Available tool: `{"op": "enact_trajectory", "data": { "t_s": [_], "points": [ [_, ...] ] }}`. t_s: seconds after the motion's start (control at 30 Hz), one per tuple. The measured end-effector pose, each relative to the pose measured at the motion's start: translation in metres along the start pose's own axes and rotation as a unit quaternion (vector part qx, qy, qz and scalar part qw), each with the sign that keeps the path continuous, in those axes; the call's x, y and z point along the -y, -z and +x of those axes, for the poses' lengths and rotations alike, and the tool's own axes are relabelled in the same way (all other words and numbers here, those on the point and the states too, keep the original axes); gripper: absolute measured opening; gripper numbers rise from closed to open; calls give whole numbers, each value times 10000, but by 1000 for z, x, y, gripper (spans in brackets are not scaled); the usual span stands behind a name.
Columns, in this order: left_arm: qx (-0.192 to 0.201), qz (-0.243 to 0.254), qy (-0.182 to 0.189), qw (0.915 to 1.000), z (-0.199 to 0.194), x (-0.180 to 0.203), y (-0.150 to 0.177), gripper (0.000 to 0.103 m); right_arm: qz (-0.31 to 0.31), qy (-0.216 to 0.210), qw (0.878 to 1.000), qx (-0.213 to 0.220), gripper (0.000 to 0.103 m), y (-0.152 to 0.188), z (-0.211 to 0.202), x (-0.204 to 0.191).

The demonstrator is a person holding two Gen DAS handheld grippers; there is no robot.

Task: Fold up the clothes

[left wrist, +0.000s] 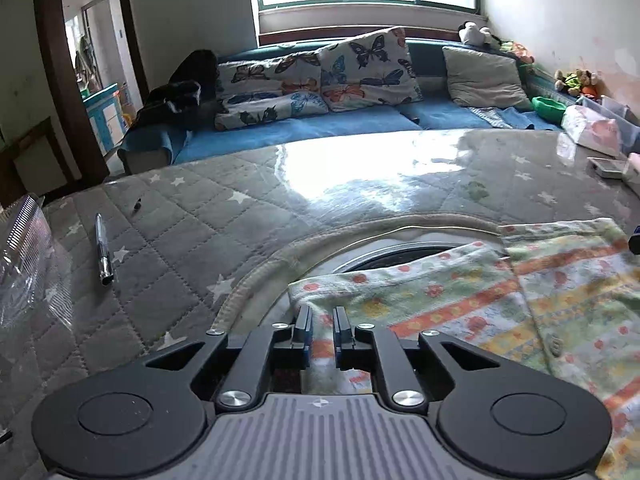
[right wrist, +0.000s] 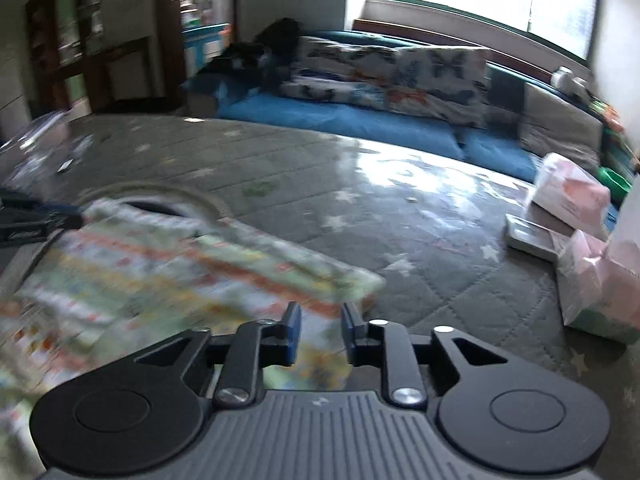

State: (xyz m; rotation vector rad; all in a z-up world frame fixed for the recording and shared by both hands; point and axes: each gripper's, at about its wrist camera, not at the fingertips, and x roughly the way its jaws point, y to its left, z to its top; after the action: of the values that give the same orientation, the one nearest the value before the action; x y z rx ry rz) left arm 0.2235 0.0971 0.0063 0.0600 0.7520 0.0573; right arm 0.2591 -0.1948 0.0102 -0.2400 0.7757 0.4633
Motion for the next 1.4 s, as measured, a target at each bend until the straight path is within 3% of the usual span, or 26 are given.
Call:
{"op": "enact_trajectory", "data": {
  "t_s": [0.2,0.43,0.6,0.87,1.1,1.23,1.4],
  "points": [
    [113,380,459,9982,-44,27,26,28,-688,-381,9968,-145,36,23,-32,-41],
    [158,788,981,9919,-90,65,70,28,-1121,-716,9908,-250,38,55,-61,-82],
    [120,952,1162,9886,-106,87,100,28,-1062,-865,9901,-313,38,82,-73,-93],
    [237,865,1109,9898,-127,90,123,28,-1300,-783,9882,-204,42,117,-102,-106],
    [309,815,1032,9908,-137,88,130,29,-1101,-784,9908,-38,44,134,-113,-107],
    [555,714,1068,9902,-152,88,122,40,-868,-767,9931,179,46,140,-127,-99],
    [640,818,1283,9863,-157,106,118,44,-254,-450,9978,405,47,150,-144,-70]
  ]
}}
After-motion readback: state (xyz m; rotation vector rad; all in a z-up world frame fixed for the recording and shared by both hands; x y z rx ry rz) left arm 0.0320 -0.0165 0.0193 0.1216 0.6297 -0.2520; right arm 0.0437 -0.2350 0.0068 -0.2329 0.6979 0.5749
